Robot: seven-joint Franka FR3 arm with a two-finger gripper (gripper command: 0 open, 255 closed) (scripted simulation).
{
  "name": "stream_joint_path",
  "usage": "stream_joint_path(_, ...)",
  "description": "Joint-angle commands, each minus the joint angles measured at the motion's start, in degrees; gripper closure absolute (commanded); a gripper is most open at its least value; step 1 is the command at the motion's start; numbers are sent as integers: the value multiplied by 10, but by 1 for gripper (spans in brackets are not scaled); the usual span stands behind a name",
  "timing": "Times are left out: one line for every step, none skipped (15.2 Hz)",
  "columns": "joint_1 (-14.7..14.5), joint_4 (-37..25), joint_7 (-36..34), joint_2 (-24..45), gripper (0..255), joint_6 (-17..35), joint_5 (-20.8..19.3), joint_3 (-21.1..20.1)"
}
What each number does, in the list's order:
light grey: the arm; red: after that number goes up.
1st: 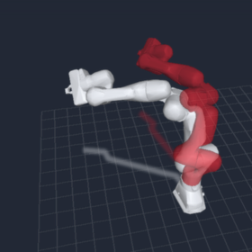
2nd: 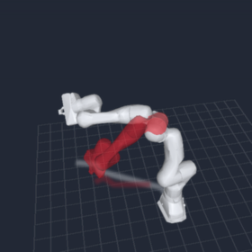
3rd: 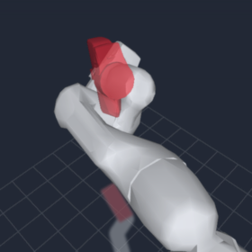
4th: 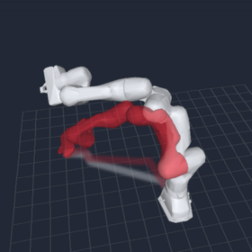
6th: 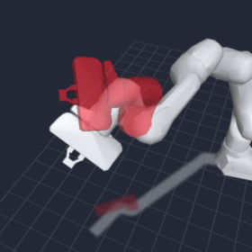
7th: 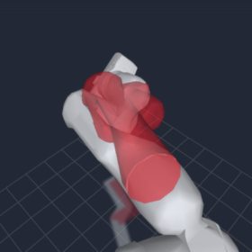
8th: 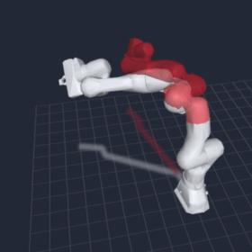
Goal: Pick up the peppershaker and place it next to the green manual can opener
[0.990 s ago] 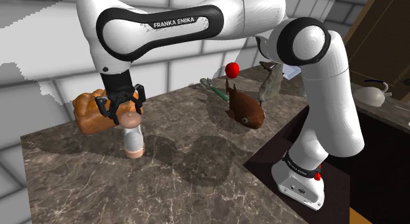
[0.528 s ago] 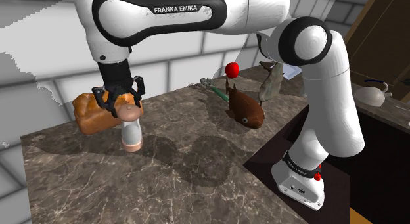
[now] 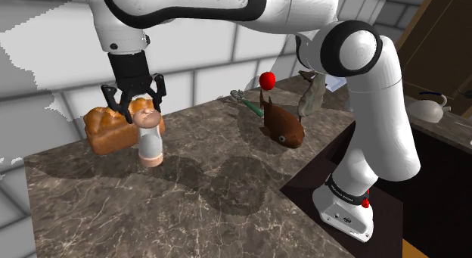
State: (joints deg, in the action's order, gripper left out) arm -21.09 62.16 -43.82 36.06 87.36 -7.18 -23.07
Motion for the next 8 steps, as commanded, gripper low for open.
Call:
stream_joint_path(-3,-21,0,2,255,-18,0,0)
stream_joint_path(-5,-32,-1,4,255,-28,-1,0)
stream_joint_path(-7,-45,-1,7,255,-37,-2,0)
stream_joint_path(-10,-58,-1,10,255,-47,-2,0)
stream_joint_path(-12,-71,-1,13,255,-57,-3,1)
stream_joint_path(-15,-86,-1,17,255,-68,-4,1)
stream_joint_path(-18,-102,-2,21,255,-79,-5,1)
stream_joint_path(-22,-119,-2,26,255,-90,-7,2)
